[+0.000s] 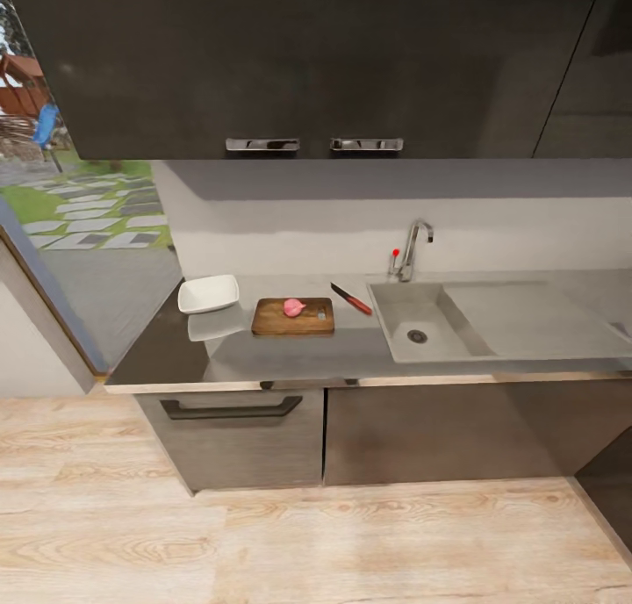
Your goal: In the kitchen, take the Vidalia onion out of the sink, dice it on the chopping board with the paring knife, put the diced onion into the bowl on the countertop, then place both the paring knife and the chopping board into the sink.
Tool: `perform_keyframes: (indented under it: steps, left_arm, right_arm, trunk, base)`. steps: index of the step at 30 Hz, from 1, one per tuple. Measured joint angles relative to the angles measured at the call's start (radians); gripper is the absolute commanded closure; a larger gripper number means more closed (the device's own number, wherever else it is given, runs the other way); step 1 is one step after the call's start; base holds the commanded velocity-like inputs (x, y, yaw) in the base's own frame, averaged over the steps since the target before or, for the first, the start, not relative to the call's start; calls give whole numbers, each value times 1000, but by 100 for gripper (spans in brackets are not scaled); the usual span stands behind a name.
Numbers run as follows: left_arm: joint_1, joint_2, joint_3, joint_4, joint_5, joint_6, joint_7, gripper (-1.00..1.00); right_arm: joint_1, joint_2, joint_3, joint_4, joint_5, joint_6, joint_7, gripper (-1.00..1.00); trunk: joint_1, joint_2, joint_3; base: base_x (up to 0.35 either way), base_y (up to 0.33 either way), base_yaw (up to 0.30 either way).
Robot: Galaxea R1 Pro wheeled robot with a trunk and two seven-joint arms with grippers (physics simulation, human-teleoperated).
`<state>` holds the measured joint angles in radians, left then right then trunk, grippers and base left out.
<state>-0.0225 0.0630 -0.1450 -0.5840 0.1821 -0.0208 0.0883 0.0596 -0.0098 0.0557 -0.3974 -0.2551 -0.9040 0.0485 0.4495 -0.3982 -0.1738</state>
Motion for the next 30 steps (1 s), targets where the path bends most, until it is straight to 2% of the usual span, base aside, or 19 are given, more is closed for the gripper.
perform_keyframes:
  steps: [8, 11, 12, 13, 15, 17, 18, 19, 21, 23, 26, 30]
  left_arm:
    - [0, 0, 0, 0, 0, 0, 0, -100]
    - [0, 0, 0, 0, 0, 0, 0, -100]
    - [0, 0, 0, 0, 0, 0, 0, -100]
    - [0, 0, 0, 0, 0, 0, 0, -100]
    - [0, 0, 0, 1, 0, 0, 0, -100]
    - [0, -1, 0, 8, 0, 0, 0, -100]
    - [0, -3, 0, 12, 0, 0, 0, -100]
    - [0, -5, 0, 14, 0, 0, 0, -100]
    - [0, -11, 0, 23, 0, 0, 0, -100]
    - [1, -13, 0, 28, 0, -1, 0, -100]
    - [1, -15, 0, 32, -1, 0, 0, -100]
    - [1, -15, 0, 38, -1, -1, 0, -100]
  right_arm:
    - [0, 0, 0, -4, 0, -1, 0, -100]
    - [0, 1, 0, -103, 6, 30, -30, -100]
    - [0, -1, 0, -164, 11, 70, -58, -100]
    - [0, -3, 0, -297, 29, 216, -133, -100]
    - [0, -7, 0, -409, 56, 314, -179, -100]
    - [0, -18, 1, -599, 112, 495, -240, -100]
    - [0, -20, 1, -683, 128, 559, -256, -100]
    - [0, -21, 1, -724, 133, 587, -263, -100]
    - [0, -23, 1, -889, 149, 707, -280, -100]
    - [0, -24, 0, -1093, 155, 908, -301, -100]
    - [-17, -25, -1, -1196, 155, 1022, -353, -100]
    - [-96, -24, 0, -1225, 155, 1087, -407, -100]
  trunk:
    - [0, 0, 0]
    - [0, 0, 0]
    - [0, 0, 0]
    - [0, 0, 0]
    - [0, 0, 0]
    - [0, 0, 0]
    - [0, 0, 0]
    - [0, 0, 0]
    - [0, 0, 0]
    - [0, 0, 0]
    - [0, 0, 0]
    - [0, 0, 0]
  base:
    - [0, 0, 0]
    - [0, 0, 0]
    - [0, 0, 0]
    - [0, 0, 0]
    - [0, 0, 0]
    - [0, 0, 0]
    - [0, 0, 0]
    - [0, 0, 0]
    - [0, 0, 0]
    - [0, 0, 0]
    - [0, 0, 0]
    - [0, 0, 0]
